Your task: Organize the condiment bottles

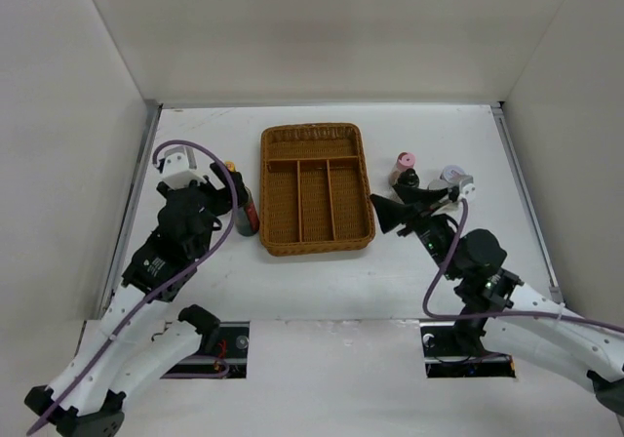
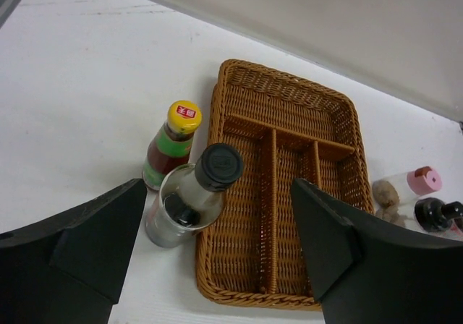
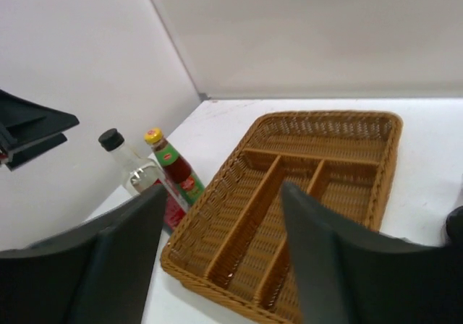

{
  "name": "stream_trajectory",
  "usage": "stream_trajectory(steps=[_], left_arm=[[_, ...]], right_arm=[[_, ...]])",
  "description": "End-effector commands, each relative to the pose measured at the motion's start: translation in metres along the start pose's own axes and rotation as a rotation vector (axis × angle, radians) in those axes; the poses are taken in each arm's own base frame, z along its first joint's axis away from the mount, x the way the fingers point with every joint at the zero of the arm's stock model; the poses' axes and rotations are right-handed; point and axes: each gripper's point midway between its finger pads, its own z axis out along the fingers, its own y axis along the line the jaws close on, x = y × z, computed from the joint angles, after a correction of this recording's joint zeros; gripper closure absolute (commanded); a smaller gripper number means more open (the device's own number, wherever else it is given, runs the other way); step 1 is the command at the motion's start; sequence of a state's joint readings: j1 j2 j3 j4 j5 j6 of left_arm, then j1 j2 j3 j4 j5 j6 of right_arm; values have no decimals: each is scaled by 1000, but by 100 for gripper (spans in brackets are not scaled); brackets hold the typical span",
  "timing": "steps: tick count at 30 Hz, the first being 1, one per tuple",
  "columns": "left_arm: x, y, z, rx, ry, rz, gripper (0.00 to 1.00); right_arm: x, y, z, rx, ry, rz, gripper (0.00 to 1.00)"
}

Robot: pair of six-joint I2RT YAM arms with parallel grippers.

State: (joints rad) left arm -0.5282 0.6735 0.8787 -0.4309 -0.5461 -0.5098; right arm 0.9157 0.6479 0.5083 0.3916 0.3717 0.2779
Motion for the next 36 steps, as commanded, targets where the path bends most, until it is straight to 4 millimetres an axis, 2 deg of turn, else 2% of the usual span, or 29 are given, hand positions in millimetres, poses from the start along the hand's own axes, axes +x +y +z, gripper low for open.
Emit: stream_trajectory(steps=[1,4,7,9,13,22,34,36], left_arm=[[-23,-14,-2,14,-77,52,17],[-6,-21,3,20,-44,89,15],[7,-24,10,21,-18,114,15],[14,-19,17,-4,-1,132,15],[23,-15,30,-46,18,153,16],[20,-11,52,-104,-25,137,26],[33,1,70,-169,16,174,43],[34,3,71,-176,17,175,52]], right_arm=[[-33,-3,-9,30,-83,21,18],[-56,-1,-21,34,-124,34,10],[-80,-12,-37,81,-197,54,4],[-85,-22,-43,121,-226,62,1],[-68,-32,-33,178,-186,27,0],[-29,-29,-8,162,-75,-32,0],[-19,-34,-4,173,-52,-43,0],[-17,-34,-4,174,-47,-45,0]])
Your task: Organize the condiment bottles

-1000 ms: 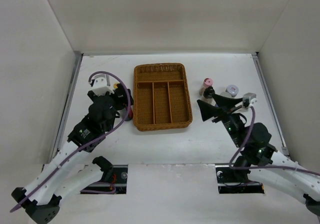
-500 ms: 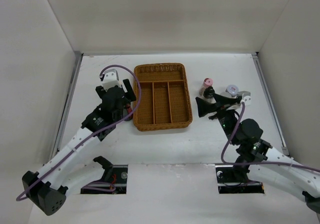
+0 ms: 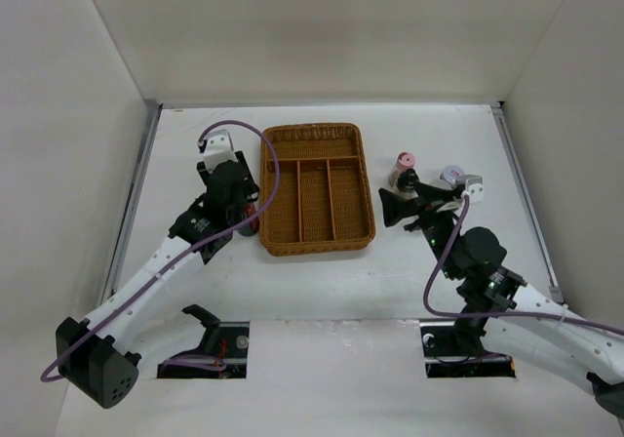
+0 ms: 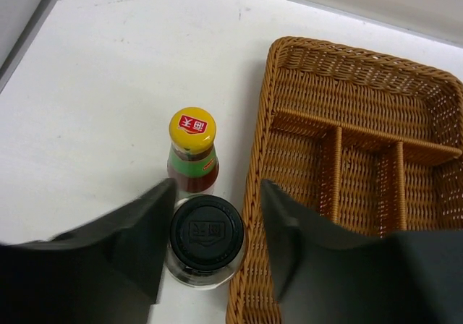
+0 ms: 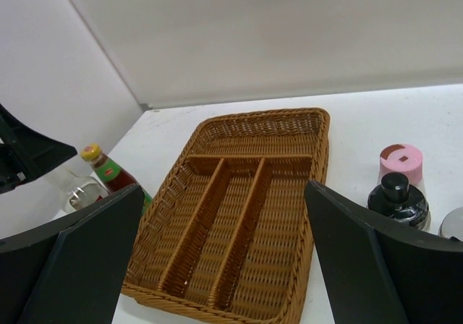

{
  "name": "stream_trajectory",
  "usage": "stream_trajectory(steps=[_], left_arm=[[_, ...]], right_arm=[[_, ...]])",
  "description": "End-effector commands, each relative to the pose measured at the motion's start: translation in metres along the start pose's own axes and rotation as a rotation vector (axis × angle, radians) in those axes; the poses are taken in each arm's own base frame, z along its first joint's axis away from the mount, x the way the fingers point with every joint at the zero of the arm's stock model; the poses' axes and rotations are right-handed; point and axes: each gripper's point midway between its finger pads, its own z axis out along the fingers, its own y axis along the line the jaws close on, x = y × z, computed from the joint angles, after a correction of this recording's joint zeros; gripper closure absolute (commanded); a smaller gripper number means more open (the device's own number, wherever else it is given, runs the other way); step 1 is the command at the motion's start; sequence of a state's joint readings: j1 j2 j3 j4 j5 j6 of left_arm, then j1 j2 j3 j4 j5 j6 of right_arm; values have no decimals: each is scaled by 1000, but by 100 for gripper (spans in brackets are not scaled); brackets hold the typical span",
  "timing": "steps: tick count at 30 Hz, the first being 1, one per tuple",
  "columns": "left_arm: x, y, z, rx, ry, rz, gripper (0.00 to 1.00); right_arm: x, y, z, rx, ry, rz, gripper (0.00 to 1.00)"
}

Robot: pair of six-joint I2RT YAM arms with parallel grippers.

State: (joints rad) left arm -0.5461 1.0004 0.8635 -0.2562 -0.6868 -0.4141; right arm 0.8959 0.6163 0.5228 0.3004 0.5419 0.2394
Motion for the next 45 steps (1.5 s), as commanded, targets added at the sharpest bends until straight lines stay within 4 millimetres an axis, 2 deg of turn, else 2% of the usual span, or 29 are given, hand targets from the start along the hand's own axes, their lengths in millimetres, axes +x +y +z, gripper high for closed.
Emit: stream_trajectory(steps=[1,5,9,13,18,25,29,35,39,45], left_arm=[[-13,2,3,-16,-44,-25,58],[-13,3,0,-23,-45,-23,78],[-25,1,-14,-6,-63,-27,86],[-46,-1,-31,2,-103,-34,88],[-71,-2,-43,1,-157,-25,89],[-77,-3,-44,4,-168,-26,91],[-98,-6,-52,23,-203,-62,92],[-132,-26,-59,71,-257,-94,93],[-154,-44,-56,94,-295,-102,93],[-173,-80,-28,132,-326,-126,93]], right_arm=[[-8,5,3,-17,-28,18,0],[-8,4,3,-15,-27,17,0],[-7,2,3,-10,-27,16,0],[-6,2,3,-9,-24,16,0],[-5,3,4,-14,-24,17,0],[-3,3,4,-12,-23,16,0],[0,3,6,-12,-16,14,0],[2,6,7,-23,-9,16,0],[2,7,7,-29,-9,20,0],[2,8,6,-36,-8,24,0]])
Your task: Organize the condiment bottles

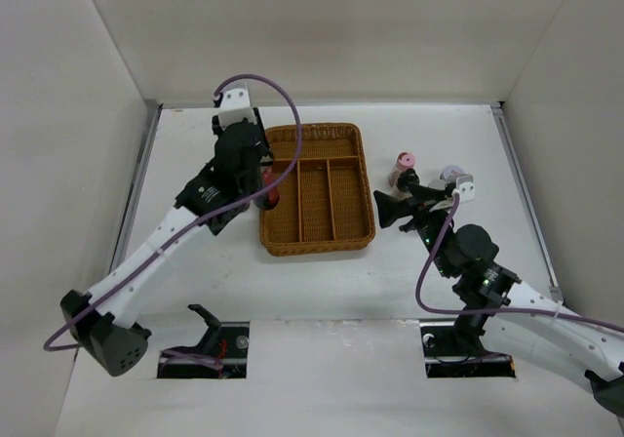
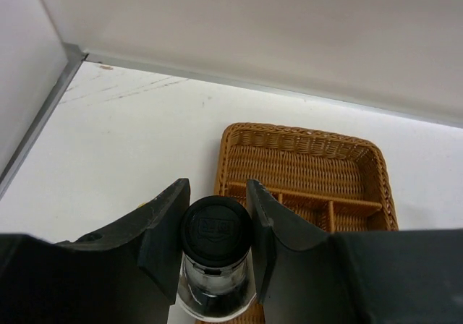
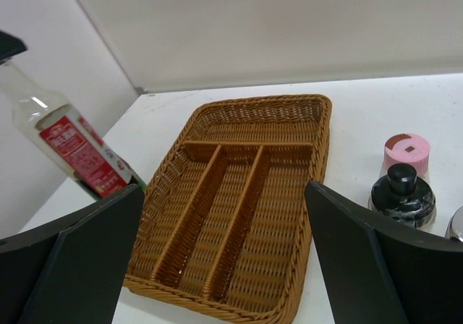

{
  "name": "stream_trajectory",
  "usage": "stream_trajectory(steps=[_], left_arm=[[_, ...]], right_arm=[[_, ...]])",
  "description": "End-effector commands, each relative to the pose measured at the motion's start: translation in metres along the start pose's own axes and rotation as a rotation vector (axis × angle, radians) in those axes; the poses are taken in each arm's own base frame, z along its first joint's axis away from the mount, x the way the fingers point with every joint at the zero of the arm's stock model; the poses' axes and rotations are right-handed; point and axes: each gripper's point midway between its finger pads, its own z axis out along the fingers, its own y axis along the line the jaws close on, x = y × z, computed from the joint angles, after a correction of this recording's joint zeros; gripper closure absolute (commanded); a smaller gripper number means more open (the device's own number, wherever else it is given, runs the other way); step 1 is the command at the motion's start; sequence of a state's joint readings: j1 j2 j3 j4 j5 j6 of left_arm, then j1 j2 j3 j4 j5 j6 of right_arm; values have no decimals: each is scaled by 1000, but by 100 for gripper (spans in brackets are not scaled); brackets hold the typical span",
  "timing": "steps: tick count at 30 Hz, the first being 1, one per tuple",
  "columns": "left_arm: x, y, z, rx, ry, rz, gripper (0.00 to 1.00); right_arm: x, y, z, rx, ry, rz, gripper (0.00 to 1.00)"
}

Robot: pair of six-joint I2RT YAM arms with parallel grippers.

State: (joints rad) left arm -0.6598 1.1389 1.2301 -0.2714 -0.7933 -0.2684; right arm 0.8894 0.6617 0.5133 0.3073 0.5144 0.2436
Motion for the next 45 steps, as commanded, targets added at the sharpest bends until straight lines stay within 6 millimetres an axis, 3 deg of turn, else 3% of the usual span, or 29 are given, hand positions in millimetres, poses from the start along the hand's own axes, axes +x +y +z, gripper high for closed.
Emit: stream_trajectory(steps=[1,7,17,23,28,34,40,45], left_arm=[[-65,-28,13,62,-166,-153,93],[-76,-58,55,93,-182,-158,93],[-75,-75,127,86,-182,-147,93],[-74,-74,160,83,-193,-144,93],[-65,-76,174,80,-181,-132,93],[-34,-84,187,94,-145,-107,91],[11,-80,191,46,-107,-76,72],[27,-76,191,16,-101,-50,57]], right_arm=[[-17,6,0,-28,-55,46,0],[-14,7,1,-31,-48,47,0],[-10,11,4,-51,-36,54,0],[-9,13,5,-58,-29,56,0],[-5,13,6,-62,-20,53,0],[-5,15,6,-68,-17,54,0],[-5,14,6,-68,-18,55,0],[-6,14,6,-66,-22,54,0]])
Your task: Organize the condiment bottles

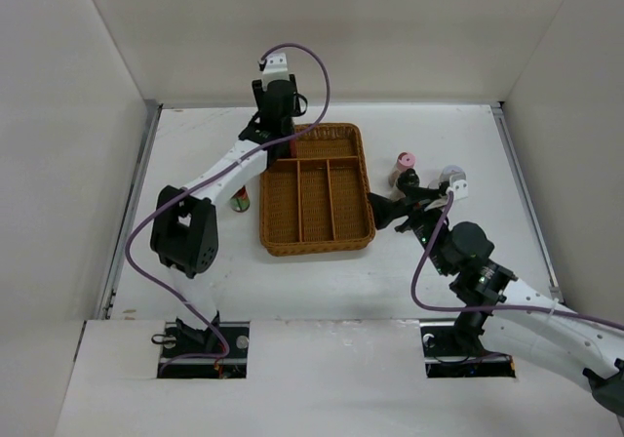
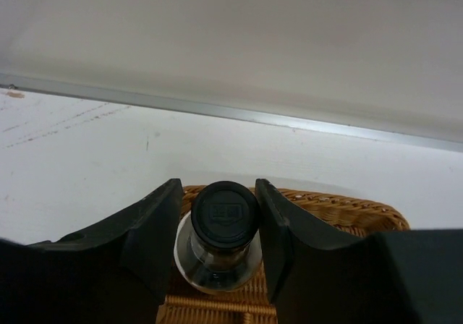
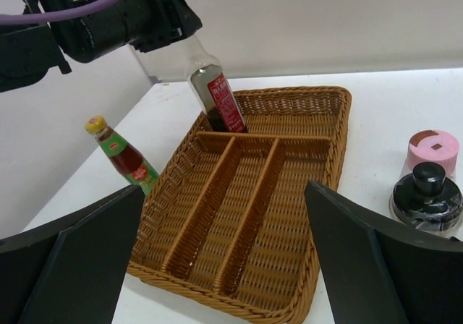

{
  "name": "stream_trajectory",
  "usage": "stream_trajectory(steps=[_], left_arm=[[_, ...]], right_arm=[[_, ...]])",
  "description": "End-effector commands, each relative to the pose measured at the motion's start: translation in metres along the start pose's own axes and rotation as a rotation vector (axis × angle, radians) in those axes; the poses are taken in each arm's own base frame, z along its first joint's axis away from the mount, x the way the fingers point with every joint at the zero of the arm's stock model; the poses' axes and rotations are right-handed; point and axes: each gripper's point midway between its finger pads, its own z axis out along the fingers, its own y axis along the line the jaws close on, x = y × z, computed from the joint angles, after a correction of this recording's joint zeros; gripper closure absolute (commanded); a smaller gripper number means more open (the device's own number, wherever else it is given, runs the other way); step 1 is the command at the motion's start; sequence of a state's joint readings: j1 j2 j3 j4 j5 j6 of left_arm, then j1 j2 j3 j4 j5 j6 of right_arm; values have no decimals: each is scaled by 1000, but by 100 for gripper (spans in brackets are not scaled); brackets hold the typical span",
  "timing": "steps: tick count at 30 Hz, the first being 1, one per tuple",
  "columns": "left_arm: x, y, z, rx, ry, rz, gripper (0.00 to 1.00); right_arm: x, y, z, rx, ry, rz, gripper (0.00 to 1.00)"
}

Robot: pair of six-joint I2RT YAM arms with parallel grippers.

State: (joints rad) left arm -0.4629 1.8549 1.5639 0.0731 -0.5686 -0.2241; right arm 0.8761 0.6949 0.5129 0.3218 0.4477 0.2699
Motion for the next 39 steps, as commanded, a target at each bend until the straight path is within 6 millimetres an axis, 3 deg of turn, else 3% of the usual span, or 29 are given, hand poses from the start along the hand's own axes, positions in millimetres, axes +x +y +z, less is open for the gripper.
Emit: stream_trajectory(steps=[1,5,8,11,13,16,20,22,25,32,39], left_arm=[[-53,-3,-10,-2,-161,-84,54],[-65,-1,-22,3,-180,-92,34],[-85,-2,-43,26,-213,-104,23],[-101,4,-73,42,-239,-117,18],[-101,18,-94,28,-240,-127,18],[-80,40,-126,17,-198,-128,20],[-23,71,-155,10,-49,-142,24],[6,91,-162,-29,27,-146,26],[33,118,-163,-100,78,-130,26],[54,128,-145,-159,107,-116,29],[67,140,-133,-227,111,-112,37]], right_arm=[[-16,4,0,-19,-55,38,0],[-18,4,-1,-21,-62,42,0],[-18,4,-1,-21,-62,42,0],[-18,4,-1,-21,-61,40,0],[-18,3,-1,-18,-62,38,0],[-18,2,-2,-14,-66,40,0],[-19,0,-2,1,-69,39,0],[-17,-1,-1,4,-65,37,2],[-17,-1,-1,3,-62,36,9],[-13,-1,1,5,-50,30,0],[-11,0,2,5,-45,29,0]])
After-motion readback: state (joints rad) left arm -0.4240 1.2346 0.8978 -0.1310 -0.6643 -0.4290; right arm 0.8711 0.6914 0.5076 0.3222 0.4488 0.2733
